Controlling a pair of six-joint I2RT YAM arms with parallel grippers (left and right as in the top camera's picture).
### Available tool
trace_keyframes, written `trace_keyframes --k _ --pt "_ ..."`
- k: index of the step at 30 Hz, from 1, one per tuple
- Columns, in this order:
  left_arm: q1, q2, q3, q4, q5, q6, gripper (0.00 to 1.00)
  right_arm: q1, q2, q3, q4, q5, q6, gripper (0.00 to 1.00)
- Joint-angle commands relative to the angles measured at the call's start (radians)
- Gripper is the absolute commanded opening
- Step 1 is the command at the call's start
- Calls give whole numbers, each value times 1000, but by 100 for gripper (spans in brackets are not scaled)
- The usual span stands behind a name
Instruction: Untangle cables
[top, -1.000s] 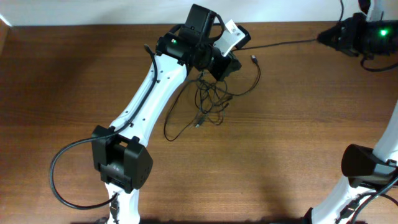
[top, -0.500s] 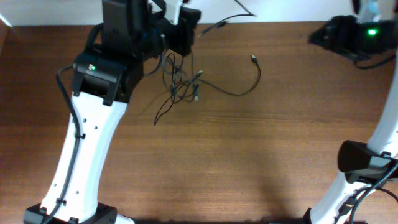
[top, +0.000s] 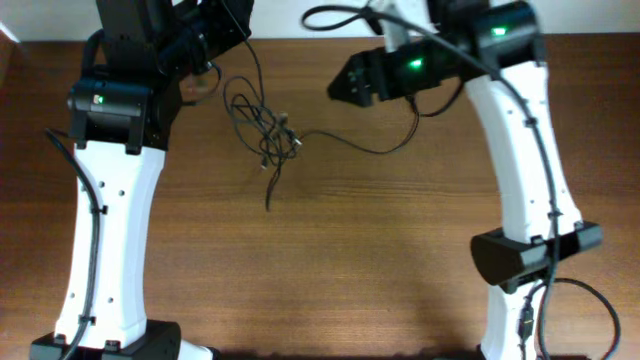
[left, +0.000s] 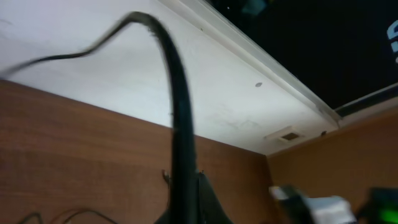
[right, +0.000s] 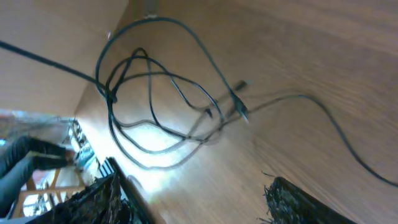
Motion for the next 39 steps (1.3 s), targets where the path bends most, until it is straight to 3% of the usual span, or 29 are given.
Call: trace_keyframes --k 1,4,11,18,29,31,32,33,34,36,39 --pt "63 35 3 -19 50 -29 0 55 37 -6 35 -12 -23 77" --pt "122 68 3 -43 72 -114 0 93 73 -6 90 -10 -24 76" --pt "135 75 3 -32 100 -167 0 196 124 -8 227 33 41 70" --pt "171 75 3 -8 186 -233 0 224 189 -10 296 77 113 54" --pt "202 75 3 59 309 -439 0 264 189 -10 362 77 139 50" --pt "202 75 3 59 309 -478 0 270 189 -10 367 77 139 41" --pt "202 75 3 60 309 -499 0 270 189 -10 369 78 139 32" --pt "203 75 3 59 304 -498 1 269 189 -10 369 79 139 24" --pt "211 76 3 58 299 -475 1 256 189 -10 364 81 139 7" --pt "235 77 2 57 246 -343 0 230 183 -10 340 81 139 4" --pt "250 81 2 -37 -31 -27 0 140 141 -9 213 122 135 4"
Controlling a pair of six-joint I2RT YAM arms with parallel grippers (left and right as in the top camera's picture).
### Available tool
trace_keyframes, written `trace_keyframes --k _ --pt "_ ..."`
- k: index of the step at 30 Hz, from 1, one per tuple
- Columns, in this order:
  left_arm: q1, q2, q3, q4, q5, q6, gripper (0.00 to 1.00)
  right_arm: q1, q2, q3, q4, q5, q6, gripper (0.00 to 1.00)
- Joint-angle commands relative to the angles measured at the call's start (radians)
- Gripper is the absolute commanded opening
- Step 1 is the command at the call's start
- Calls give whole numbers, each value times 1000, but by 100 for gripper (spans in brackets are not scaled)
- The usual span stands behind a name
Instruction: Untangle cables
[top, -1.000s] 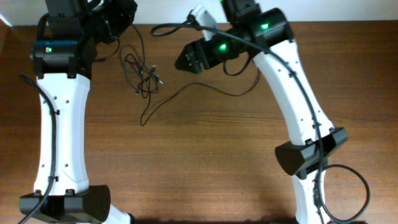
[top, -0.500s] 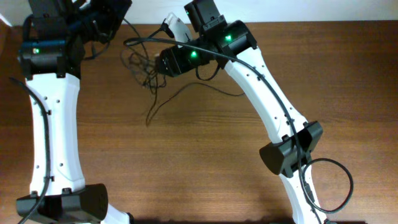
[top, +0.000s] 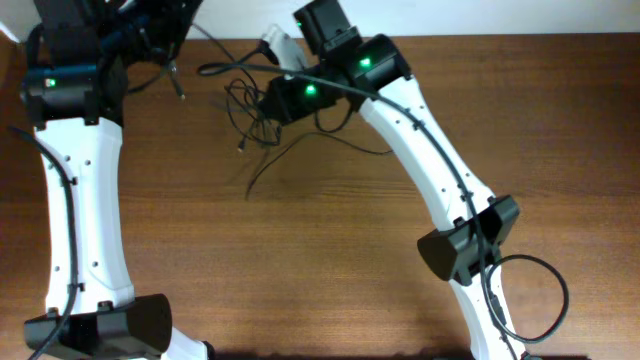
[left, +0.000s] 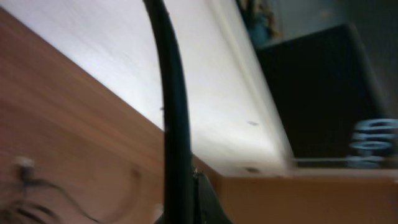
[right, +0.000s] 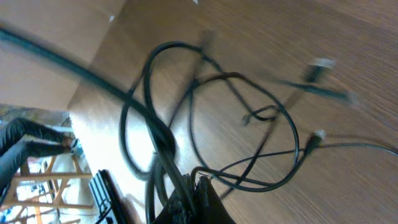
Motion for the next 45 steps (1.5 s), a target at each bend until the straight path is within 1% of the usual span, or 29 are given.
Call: trace_keyframes --k 1,3,6,7,10,11,14,15,16,17,19,21,23,25,27,28,29,31,35,37,40,41,43,45 --pt "16 15 3 -99 -373 333 0 -115 -66 -4 -114 72 -21 4" --pt "17 39 3 -154 -550 407 0 -193 -106 -4 -201 124 -30 4" --pt "23 65 3 -185 -612 461 0 -317 -143 -4 -284 169 -30 4" --pt "31 72 3 -190 -611 480 0 -360 -150 -4 -304 182 -29 4" --pt "71 88 3 -196 -616 502 0 -530 -154 -4 -392 353 -10 4" --pt "82 89 3 -196 -639 502 0 -578 -154 -4 -416 428 14 4" --pt "117 89 3 -194 -669 502 0 -672 -153 -5 -457 479 16 4" --pt "124 89 3 -194 -669 505 0 -692 -152 -5 -464 494 16 4" --pt "127 89 3 -192 -669 533 0 -707 -148 -5 -466 536 20 4" --pt "127 89 3 -186 -668 566 0 -727 -138 -5 -476 625 72 4" --pt "127 89 3 -185 -668 568 0 -740 -119 -5 -483 597 55 4" --pt "127 89 3 -180 -645 572 0 -716 -105 -5 -481 573 22 4" --pt "127 88 4 -149 -601 656 0 -705 -102 -5 -479 576 22 4" --pt "127 82 18 -112 -530 851 0 -705 -92 -5 -483 575 22 4" --pt "127 74 64 -109 -529 1045 0 -705 -92 -11 -483 575 22 4" --pt "133 64 87 -103 -540 1156 0 -705 -92 -15 -483 575 22 4" --pt "155 48 115 -77 -613 1262 0 -705 -92 -25 -483 575 22 4" --pt "192 29 137 -20 -724 1271 0 -705 -92 -49 -483 575 22 4" --pt "294 7 158 29 -726 1336 0 -705 -92 -118 -469 575 14 4" --pt "302 16 158 -37 -647 1374 0 -702 -92 -138 -459 575 14 4" --pt "302 67 158 -212 -616 1370 0 -672 -92 -138 -454 575 13 4" --pt "302 88 158 -253 -613 1330 0 -663 -92 -138 -449 575 11 4" --pt "306 155 158 -309 -615 1137 0 -642 -92 -138 -446 575 11 4" --pt "306 213 158 -327 -615 1121 0 -632 -92 -138 -446 575 11 4"
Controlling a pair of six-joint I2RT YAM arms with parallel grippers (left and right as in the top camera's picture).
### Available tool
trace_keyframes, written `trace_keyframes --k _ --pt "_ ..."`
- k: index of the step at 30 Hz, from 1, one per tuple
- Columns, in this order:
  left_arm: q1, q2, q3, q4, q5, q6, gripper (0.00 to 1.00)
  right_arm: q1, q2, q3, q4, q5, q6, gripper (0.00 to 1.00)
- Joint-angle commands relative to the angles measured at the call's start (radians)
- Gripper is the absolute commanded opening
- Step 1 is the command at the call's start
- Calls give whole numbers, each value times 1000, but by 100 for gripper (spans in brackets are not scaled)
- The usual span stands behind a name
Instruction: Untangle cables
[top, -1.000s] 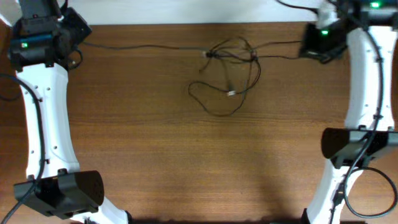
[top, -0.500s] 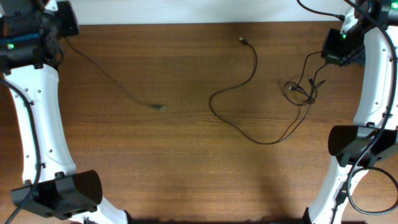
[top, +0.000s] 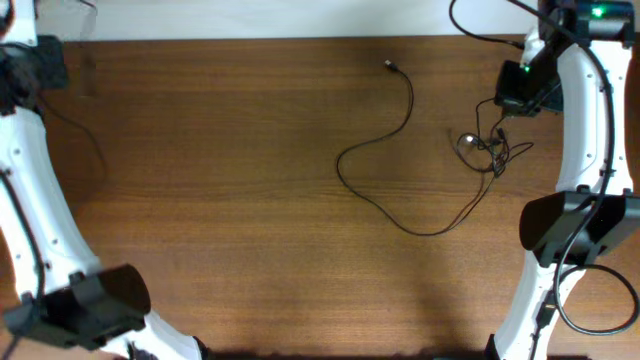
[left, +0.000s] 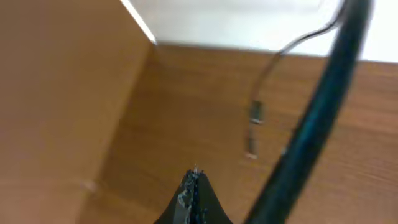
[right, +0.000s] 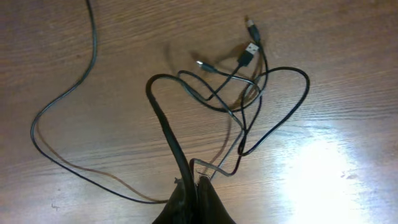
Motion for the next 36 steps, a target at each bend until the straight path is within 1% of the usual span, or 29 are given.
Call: trace_keyframes --k 1,2,4,5,6,7,8,11,12,13,15,17,18,19,20,21,22,23,24,25,27,28,29,30,31,32,33,35,36 --pt "3 93 6 -11 10 -92 0 14 5 -3 3 14 -8 4" --pt "3 120 6 -10 -26 -72 0 15 5 -3 3 15 -8 4" --pt "5 148 6 -12 -166 -71 0 16 5 -3 3 15 -8 4" --pt "13 151 6 -16 -275 -89 0 17 5 -3 3 15 -8 4" --pt "28 151 6 -18 -412 -155 0 17 5 -3 3 14 -8 4" --pt "44 151 6 -18 -494 -175 0 17 5 -3 3 14 -8 4" --pt "63 151 6 -18 -497 -175 21 17 5 -3 1 14 -8 4" --pt "129 179 6 19 -440 -175 26 17 5 -3 -8 14 -16 4" --pt "155 196 6 27 -419 -175 70 17 5 -3 -8 14 -16 4" --pt "176 201 6 22 -348 -175 100 17 5 -3 -7 11 -16 4" --pt "193 199 6 23 -177 -175 99 17 5 -3 -7 10 -15 4" --pt "200 199 6 23 25 -145 99 17 5 -3 -8 7 -16 4" --pt "200 199 6 20 118 -113 99 17 5 -3 -8 8 -16 4" --pt "199 199 6 14 253 -49 99 17 5 -3 -7 8 -16 4" --pt "193 199 6 -9 427 17 98 17 5 -3 -3 7 -15 4" --pt "176 199 6 -50 494 20 90 17 5 -3 -2 7 -15 4" --pt "154 200 6 -102 496 9 79 17 5 -3 0 7 -15 4" --pt "123 204 4 -171 492 3 73 17 5 -3 1 7 -15 4" --pt "84 205 -22 -229 432 -63 73 17 5 -3 4 7 -15 4" --pt "59 205 -59 -243 370 -107 73 17 5 -3 4 7 -16 4" --pt "21 205 -150 -224 308 -156 70 17 5 -3 4 7 -16 4" --pt "16 205 -234 -171 305 -174 66 17 5 -3 3 7 -16 4" --pt "16 205 -278 -120 300 -176 64 17 5 -3 3 7 -16 4" --pt "21 205 -350 9 246 -189 63 17 5 -3 3 7 -16 4" --pt "30 206 -410 145 193 -222 66 17 5 -3 3 7 -16 4" --pt "36 206 -476 297 165 -225 67 17 5 -3 2 7 -16 4" --pt "38 207 -521 407 148 -225 70 17 5 -3 2 4 -15 4" --pt "38 228 -581 576 56 -225 70 17 5 -3 3 -8 -15 4" --pt "38 253 -581 610 42 -229 71 17 5 -3 2 -8 -15 4"
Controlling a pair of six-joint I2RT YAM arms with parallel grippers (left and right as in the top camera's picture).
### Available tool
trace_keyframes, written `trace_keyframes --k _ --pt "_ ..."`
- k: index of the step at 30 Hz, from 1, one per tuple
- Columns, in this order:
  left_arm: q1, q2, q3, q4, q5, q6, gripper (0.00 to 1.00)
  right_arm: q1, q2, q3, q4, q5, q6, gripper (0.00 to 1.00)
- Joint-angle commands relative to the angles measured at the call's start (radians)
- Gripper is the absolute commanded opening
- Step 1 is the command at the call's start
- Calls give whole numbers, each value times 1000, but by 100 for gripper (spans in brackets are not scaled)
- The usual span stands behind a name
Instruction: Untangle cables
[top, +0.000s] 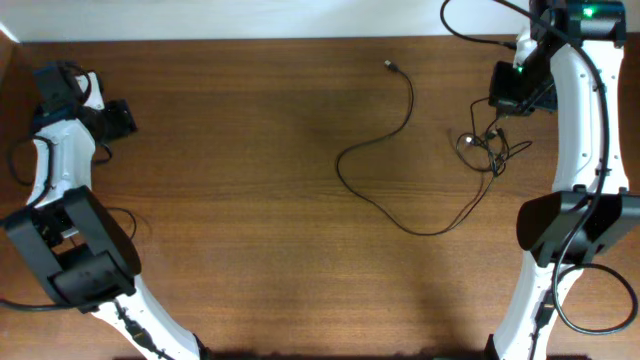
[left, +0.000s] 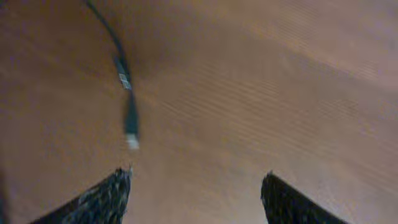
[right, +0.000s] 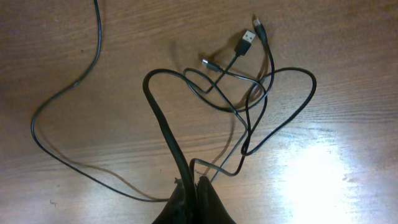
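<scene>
My right gripper (right: 189, 185) (top: 508, 100) is shut on a thick black cable (right: 163, 121) at the table's far right. Below it lies a small tangle (right: 249, 106) (top: 487, 150) of thin black loops with a USB plug (right: 247, 43) at its far side. One long thin cable (top: 372, 150) runs out of the tangle across the middle to a plug end at the back. My left gripper (left: 196, 180) (top: 118, 116) stands open at the far left, low over the wood. A freed cable end with its plug (left: 129, 118) lies just ahead of it.
The white wall strip (top: 250, 18) runs along the table's back edge. The right arm's white links (top: 580, 130) stand along the right side, and the left arm's base (top: 75, 250) along the left.
My left gripper was shut on a thick black cable at the back left corner. Now it is open, lower over the table, with the cable end lying ahead. The right gripper has barely moved.
The tangle first lay at the back centre-left, my left gripper shut on one cable and my right open above. Then my right was shut on a cable in it. Later the arms were far apart, one thin cable strung across the middle. Now the left has let go.
</scene>
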Motion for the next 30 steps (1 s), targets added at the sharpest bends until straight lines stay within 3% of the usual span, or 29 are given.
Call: trace_keyframes --k 1,4,17,20,26,29,30 --pt "3 63 -23 96 -99 -26 70 6 4 0 1 -6 1 4" --pt "8 124 -23 115 -140 -99 71 6 4 0 -2 -7 1 4" --pt "47 215 -23 273 -140 -93 64 6 4 0 -29 -14 2 4" --pt "47 229 -23 298 -140 -93 51 6 4 0 -36 -14 2 4" --pt "47 274 -23 294 -140 -93 37 8 4 -1 -36 -30 1 4" --pt "47 268 -16 277 -141 -93 0 7 4 -1 -32 -32 1 4" --pt "47 246 -15 253 -146 -93 0 7 4 0 -27 -32 1 4"
